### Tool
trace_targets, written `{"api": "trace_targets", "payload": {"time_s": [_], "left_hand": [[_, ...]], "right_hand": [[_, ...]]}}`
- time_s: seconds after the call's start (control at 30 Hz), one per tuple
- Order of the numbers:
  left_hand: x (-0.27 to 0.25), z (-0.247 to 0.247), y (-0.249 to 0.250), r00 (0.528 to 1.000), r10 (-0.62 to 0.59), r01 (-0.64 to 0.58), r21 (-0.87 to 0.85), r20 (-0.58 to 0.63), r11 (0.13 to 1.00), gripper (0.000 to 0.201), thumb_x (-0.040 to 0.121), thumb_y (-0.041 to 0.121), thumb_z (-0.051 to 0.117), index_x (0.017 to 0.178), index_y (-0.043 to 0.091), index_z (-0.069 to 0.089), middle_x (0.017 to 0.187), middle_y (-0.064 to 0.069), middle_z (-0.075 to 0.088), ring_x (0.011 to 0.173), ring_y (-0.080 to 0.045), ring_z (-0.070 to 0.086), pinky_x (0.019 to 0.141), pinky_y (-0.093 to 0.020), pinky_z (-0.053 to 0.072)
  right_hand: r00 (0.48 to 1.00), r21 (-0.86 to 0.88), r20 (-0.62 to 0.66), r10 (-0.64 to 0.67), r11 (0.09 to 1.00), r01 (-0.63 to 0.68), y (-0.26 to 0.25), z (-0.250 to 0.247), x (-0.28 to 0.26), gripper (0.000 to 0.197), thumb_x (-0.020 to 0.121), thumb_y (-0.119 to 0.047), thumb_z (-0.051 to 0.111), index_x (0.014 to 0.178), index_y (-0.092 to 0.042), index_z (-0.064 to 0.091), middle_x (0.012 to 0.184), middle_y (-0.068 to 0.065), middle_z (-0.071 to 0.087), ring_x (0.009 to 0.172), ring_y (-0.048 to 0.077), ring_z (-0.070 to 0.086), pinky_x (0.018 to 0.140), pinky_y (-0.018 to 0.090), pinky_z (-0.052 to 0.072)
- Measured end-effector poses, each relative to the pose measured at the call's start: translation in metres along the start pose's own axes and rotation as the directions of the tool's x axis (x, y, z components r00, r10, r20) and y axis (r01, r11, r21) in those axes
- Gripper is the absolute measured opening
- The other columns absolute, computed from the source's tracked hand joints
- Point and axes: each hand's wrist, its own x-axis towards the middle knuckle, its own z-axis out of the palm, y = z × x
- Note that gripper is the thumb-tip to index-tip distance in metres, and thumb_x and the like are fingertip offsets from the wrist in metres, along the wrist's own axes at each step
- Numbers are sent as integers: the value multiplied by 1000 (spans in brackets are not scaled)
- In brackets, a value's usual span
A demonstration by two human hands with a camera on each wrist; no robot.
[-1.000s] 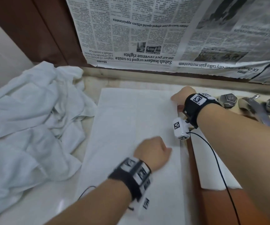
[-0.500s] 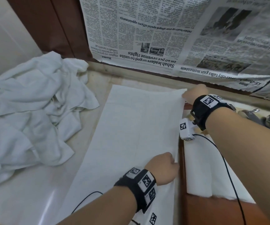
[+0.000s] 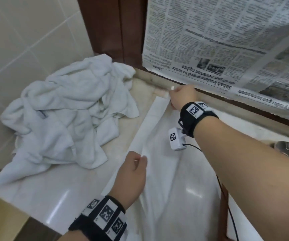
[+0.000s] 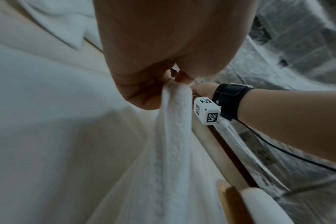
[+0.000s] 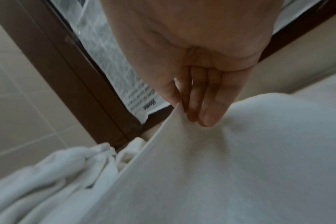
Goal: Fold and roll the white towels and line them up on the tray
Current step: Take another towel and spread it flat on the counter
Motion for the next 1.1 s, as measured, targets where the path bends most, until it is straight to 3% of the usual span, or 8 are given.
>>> {"api": "trace_targets", "payload": {"time_s": [0.1,0.2,0.4,0.53,0.63,0.8,1.0,1.1], "left_hand": [[16,-11,-14,998,-43,45,46,-49,998,21,103,39,52,95,20,54,59,14,50,52,-2,47,60,-27,42],[19,-16,-24,999,-40,38,118,17,992,15,101,40,57,97,26,55,67,12,55,60,-2,53,65,-24,44],[2,-25,-44,992,-55,32,199,113,979,21,96,38,65,88,19,60,75,6,57,62,0,51,64,-15,45],[-22,-31,-56,969,-149,112,186,197,976,13,91,32,67,94,20,70,89,-3,74,80,-17,70,84,-38,59],[-42,-35,-58,959,-193,153,193,210,969,14,83,24,65,96,23,70,90,2,75,83,-17,72,83,-42,60],[-79,-45,-48,978,-139,109,189,153,976,17,83,10,63,87,26,65,62,25,63,56,4,55,57,-13,43],[-142,-95,-38,981,-135,108,188,136,976,33,83,0,56,98,26,69,87,10,78,78,-10,73,72,-26,57],[-164,-127,-63,963,-219,154,348,157,925,31,83,5,57,96,30,68,83,8,75,69,-9,68,62,-28,53]], "right_hand": [[994,-229,92,-66,970,85,-8,28,3,37,101,-32,48,111,-6,73,110,15,73,96,32,70,83,37,58],[972,-493,219,-89,849,189,-2,50,3,40,103,-28,41,135,-12,58,142,16,49,129,34,48,102,38,44],[967,-695,218,-129,676,246,14,64,2,41,104,-33,32,142,-20,42,149,16,29,135,37,30,94,49,44],[959,-706,248,-136,652,275,19,67,4,46,105,-39,28,147,-21,35,147,10,35,133,35,34,98,54,42],[955,-722,261,-139,629,289,21,65,4,49,105,-41,27,150,-23,30,147,12,35,134,37,34,99,58,43],[952,-729,259,-164,614,304,27,65,6,52,104,-44,26,153,-26,26,151,13,32,137,39,31,100,63,39],[947,-697,244,-208,642,320,36,67,8,54,103,-45,24,155,-31,24,154,11,32,139,36,29,103,61,35],[950,-696,246,-192,648,311,38,63,8,54,104,-45,25,156,-31,23,156,12,30,140,36,27,105,61,35]]}}
